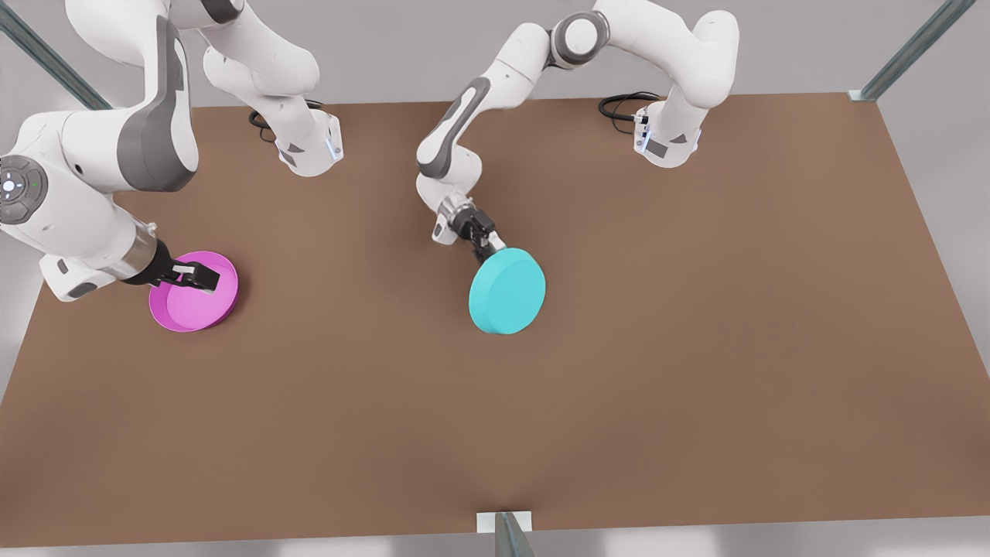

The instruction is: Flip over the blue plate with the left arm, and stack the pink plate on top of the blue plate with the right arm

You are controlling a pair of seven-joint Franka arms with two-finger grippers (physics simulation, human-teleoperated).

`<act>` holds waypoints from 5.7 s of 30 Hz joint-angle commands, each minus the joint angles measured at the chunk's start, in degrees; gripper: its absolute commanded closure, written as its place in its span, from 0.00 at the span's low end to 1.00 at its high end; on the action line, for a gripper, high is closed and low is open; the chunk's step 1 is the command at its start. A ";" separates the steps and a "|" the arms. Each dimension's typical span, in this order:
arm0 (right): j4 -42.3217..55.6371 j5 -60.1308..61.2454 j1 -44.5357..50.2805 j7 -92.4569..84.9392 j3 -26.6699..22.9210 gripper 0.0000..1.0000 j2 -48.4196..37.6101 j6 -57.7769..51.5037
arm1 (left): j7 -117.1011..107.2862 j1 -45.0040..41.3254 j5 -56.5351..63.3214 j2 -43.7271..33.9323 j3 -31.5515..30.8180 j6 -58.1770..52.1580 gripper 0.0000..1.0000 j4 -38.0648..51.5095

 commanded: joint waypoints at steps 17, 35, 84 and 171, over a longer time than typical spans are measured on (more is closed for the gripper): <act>-11.45 2.10 0.47 -7.73 -8.27 0.00 -3.34 5.07 | 53.88 72.64 -45.31 -57.70 -20.96 -25.24 0.00 13.47; -39.49 21.88 -4.01 -54.05 -31.13 0.00 4.92 35.22 | 42.80 98.75 -40.38 -61.13 -47.68 -14.43 0.00 3.19; -27.45 35.68 -14.73 -85.52 -32.27 0.51 26.89 32.23 | 47.81 99.37 -43.64 -65.17 -49.26 -12.58 0.00 3.89; -21.65 26.98 11.72 -16.54 0.42 0.79 12.30 26.70 | 45.18 99.28 -50.85 -63.33 -45.66 -13.46 0.00 8.46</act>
